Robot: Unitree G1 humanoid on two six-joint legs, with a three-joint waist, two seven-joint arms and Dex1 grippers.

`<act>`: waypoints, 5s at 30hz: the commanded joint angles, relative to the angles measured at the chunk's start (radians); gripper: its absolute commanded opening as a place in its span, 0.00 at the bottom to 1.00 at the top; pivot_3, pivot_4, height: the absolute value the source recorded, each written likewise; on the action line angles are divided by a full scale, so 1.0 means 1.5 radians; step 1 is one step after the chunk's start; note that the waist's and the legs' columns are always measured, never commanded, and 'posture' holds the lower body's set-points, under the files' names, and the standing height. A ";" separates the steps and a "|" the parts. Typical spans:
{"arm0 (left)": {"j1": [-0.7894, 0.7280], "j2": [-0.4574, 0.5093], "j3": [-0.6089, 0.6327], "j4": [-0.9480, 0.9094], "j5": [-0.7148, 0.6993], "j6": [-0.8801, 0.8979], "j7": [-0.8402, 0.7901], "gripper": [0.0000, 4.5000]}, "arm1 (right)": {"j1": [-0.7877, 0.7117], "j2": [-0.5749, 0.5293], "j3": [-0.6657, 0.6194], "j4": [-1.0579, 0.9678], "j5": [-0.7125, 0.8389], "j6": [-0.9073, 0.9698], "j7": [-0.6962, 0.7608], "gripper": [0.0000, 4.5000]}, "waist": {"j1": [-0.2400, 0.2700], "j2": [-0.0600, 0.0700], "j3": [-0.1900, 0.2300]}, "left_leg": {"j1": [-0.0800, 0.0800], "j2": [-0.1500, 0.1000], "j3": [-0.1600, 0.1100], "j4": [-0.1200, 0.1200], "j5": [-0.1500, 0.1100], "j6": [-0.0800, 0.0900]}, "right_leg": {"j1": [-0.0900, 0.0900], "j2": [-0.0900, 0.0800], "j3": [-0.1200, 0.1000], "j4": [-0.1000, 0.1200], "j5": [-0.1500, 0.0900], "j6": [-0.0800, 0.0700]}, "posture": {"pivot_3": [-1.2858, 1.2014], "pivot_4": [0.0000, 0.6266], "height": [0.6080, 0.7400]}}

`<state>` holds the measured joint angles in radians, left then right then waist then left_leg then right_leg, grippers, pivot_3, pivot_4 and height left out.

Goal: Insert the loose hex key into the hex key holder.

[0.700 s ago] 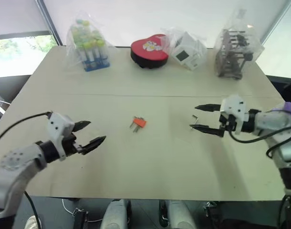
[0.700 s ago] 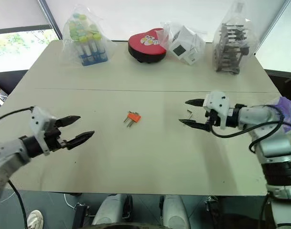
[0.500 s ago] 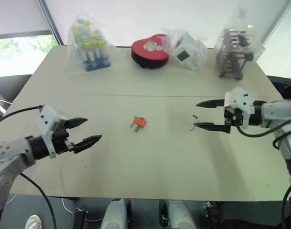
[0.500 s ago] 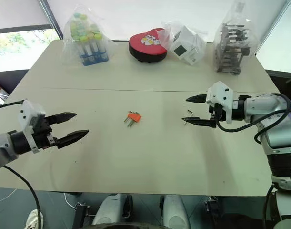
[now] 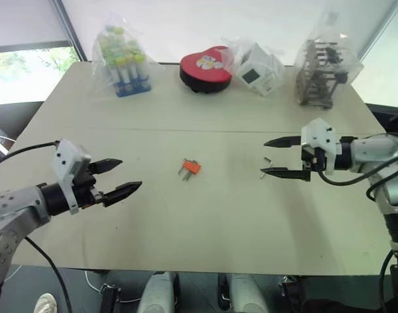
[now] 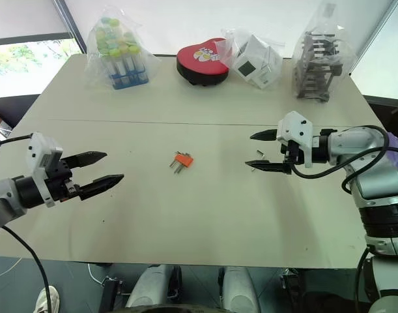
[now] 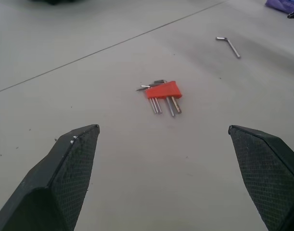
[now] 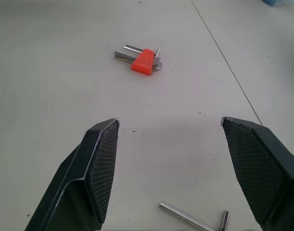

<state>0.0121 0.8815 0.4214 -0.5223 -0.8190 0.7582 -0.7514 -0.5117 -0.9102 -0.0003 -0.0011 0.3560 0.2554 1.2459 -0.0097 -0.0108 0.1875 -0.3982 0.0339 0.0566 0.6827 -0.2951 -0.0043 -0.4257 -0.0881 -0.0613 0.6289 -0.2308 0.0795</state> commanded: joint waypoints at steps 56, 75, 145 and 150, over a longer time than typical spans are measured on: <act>0.059 -0.028 0.014 -0.090 0.012 -0.020 0.081 1.00 | -0.091 0.450 0.161 0.380 -0.222 -0.208 -0.280 0.37 | -0.005 0.000 0.000 | 0.001 0.000 0.000 0.000 0.001 -0.001 | 0.000 0.000 0.001 0.002 0.001 0.002 | 0.52 0.24 1.00; -0.240 -0.049 -0.092 0.074 -0.088 0.050 0.024 1.00 | -0.202 0.280 0.148 0.285 -0.457 -0.717 -0.514 0.22 | -0.005 0.000 0.001 | 0.000 -0.001 0.000 0.000 0.002 -0.004 | -0.001 0.001 0.001 0.002 0.002 0.002 | 0.52 0.24 1.00; -0.410 -0.142 -0.206 0.162 0.008 0.031 -0.079 0.00 | -0.138 0.169 0.086 0.109 -0.109 0.103 -0.310 1.00 | -0.001 -0.001 0.002 | 0.000 0.000 0.001 0.000 0.003 -0.005 | 0.000 0.000 0.002 0.002 0.002 0.002 | 0.52 0.24 1.00; -0.398 -0.152 -0.213 0.149 0.015 0.022 -0.070 0.00 | -0.182 0.209 -0.029 0.027 -0.026 0.579 -0.433 1.00 | -0.003 -0.001 0.002 | 0.000 0.000 0.000 0.000 0.003 -0.005 | -0.001 0.001 0.002 0.002 0.002 0.002 | 0.52 0.24 1.00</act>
<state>-0.5821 0.6522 0.0923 -0.2608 -0.7974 0.8155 -0.8624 -0.7388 -0.6119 0.0235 0.0993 0.2772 0.9312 0.6631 -0.0140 -0.0116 0.1899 -0.3975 0.0341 0.0573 0.6826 -0.2908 -0.0112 -0.4268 -0.0867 -0.0583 0.6321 -0.2283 0.0827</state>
